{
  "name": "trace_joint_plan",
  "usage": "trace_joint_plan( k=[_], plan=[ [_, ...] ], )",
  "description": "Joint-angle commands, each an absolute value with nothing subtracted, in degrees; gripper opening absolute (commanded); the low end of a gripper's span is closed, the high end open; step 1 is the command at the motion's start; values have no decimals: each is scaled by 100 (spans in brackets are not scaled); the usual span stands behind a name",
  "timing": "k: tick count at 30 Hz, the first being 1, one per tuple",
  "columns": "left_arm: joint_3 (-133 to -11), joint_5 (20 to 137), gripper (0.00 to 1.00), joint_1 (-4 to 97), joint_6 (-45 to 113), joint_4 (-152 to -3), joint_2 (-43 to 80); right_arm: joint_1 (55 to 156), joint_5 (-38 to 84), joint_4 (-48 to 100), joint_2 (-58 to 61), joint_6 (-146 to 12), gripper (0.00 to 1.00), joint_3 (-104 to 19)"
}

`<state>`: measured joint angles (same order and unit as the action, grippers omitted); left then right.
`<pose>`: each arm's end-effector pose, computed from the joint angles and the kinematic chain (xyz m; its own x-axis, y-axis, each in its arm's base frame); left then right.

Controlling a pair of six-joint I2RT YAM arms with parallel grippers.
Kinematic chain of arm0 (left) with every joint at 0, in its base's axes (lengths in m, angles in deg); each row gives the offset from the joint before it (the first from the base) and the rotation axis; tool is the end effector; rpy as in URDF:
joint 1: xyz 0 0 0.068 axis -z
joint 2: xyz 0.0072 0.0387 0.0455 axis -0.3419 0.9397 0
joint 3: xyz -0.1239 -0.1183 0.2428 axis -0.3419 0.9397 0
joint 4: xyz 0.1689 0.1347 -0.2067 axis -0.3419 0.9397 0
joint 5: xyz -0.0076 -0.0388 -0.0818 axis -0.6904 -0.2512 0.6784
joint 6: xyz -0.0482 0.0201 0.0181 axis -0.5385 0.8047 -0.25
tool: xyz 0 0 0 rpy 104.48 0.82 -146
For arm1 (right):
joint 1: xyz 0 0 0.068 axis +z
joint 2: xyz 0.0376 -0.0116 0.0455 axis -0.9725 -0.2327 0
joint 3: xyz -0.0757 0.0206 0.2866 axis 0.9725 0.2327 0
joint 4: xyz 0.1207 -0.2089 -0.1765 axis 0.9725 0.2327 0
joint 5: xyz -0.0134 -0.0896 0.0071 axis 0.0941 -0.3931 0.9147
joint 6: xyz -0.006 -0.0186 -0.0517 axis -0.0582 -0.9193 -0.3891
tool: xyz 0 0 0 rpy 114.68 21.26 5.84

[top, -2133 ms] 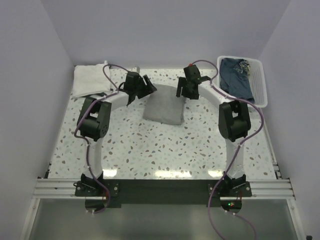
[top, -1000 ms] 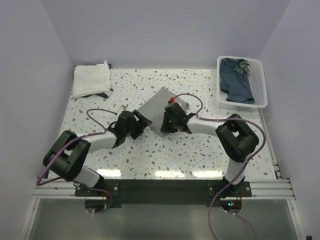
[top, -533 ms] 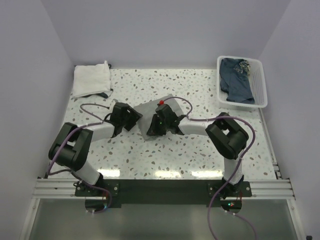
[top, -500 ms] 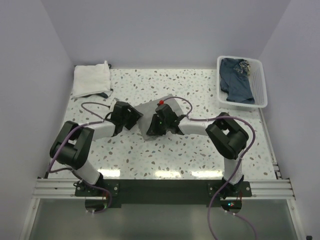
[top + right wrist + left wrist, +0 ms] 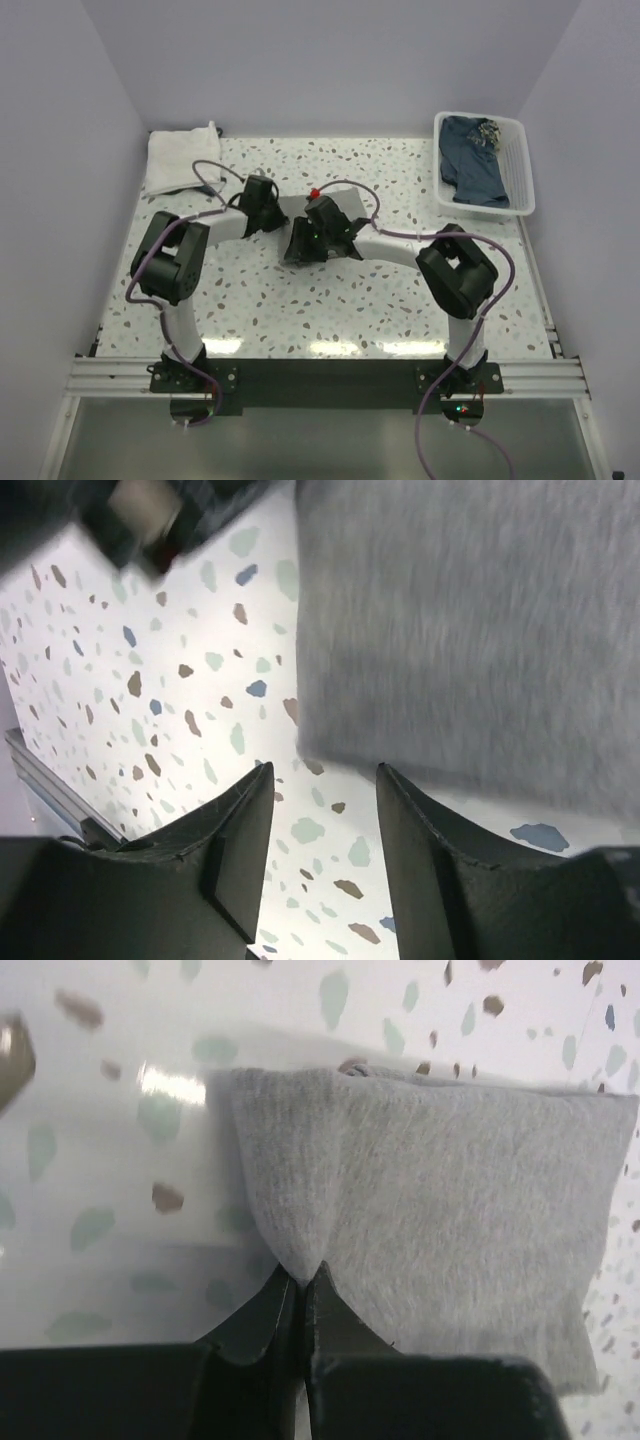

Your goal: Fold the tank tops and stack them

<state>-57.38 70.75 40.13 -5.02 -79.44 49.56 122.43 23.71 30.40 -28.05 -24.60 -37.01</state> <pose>0.3869 -0.1422 0.1340 -0.6978 -0.5641 -0.4414 -0.2908 0.7863 -0.5452 0.3135 0.3307 0.1667 -0.9127 0.1328 -0.3865 -0.1374 0.7910 0.5963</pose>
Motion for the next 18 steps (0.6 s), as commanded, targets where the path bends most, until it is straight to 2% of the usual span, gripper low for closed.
trace_joint_plan(
  k=[1, 5, 18],
  plan=[
    [-6945, 6379, 0, 3924, 971, -6668, 5377, 12225, 2107, 3752, -2218, -3091, 53, -4248],
    [-7921, 5957, 0, 3583, 1885, -5931, 5685, 12224, 1905, 4332, -1788, -3390, 57, -4407],
    [-11680, 4551, 0, 3089, 3442, -4259, 7021, 12216, 1684, 4913, -1267, -3980, 57, -4539]
  ],
)
